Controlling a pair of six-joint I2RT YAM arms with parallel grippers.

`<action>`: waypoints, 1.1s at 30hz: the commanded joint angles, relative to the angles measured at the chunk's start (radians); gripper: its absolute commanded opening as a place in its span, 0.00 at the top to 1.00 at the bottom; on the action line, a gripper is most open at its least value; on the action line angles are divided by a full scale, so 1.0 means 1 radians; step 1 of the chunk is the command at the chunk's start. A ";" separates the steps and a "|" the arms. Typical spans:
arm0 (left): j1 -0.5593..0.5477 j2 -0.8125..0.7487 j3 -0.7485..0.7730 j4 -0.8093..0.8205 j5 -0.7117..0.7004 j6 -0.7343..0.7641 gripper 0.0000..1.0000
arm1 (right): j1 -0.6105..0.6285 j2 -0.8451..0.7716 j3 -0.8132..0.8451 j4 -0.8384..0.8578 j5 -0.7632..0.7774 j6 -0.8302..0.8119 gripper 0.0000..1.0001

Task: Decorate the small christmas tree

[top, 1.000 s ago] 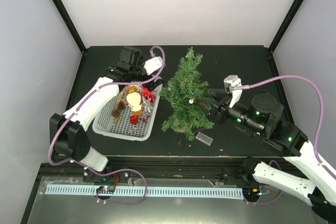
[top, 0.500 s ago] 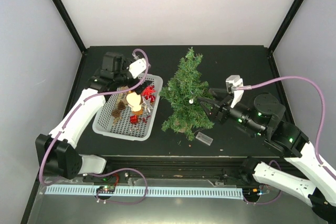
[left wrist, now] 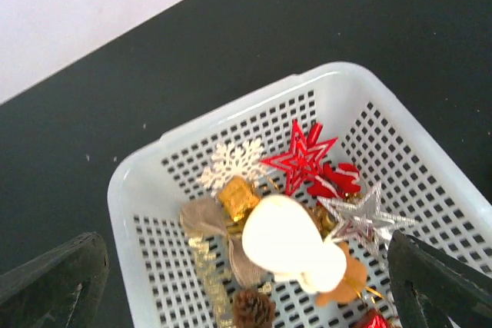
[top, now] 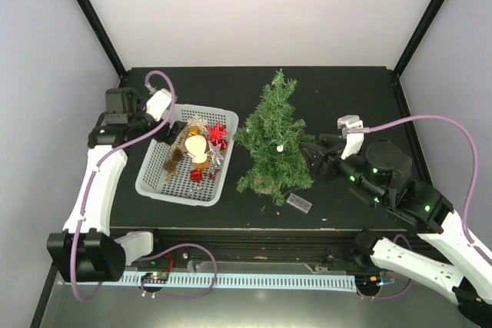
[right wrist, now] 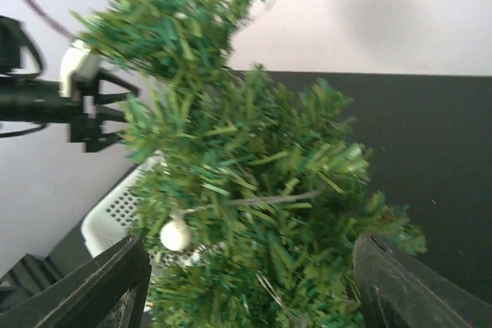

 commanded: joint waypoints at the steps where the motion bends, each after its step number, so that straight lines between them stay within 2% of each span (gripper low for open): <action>1: 0.097 -0.067 -0.019 -0.153 0.128 0.027 0.01 | 0.004 0.003 -0.008 -0.100 0.125 0.058 0.27; 10: 0.140 -0.170 -0.092 -0.253 0.186 0.019 0.01 | -0.001 0.030 -0.054 -0.279 0.218 0.258 0.23; 17: 0.141 -0.229 -0.179 -0.209 0.240 -0.043 0.01 | -0.009 -0.132 -0.209 -0.274 0.297 0.426 0.24; 22: 0.141 -0.206 -0.227 -0.133 0.168 -0.057 0.01 | -0.010 -0.216 -0.300 -0.150 0.385 0.412 0.24; 26: 0.141 -0.158 -0.214 -0.122 0.097 -0.058 0.01 | -0.010 -0.152 -0.285 -0.083 0.405 0.357 0.24; 29: 0.140 -0.097 -0.222 -0.116 0.135 -0.031 0.01 | -0.012 -0.113 -0.284 -0.066 0.408 0.332 0.24; 33: 0.137 0.014 -0.195 -0.127 0.149 -0.006 0.01 | -0.016 -0.145 -0.345 -0.018 0.384 0.325 0.23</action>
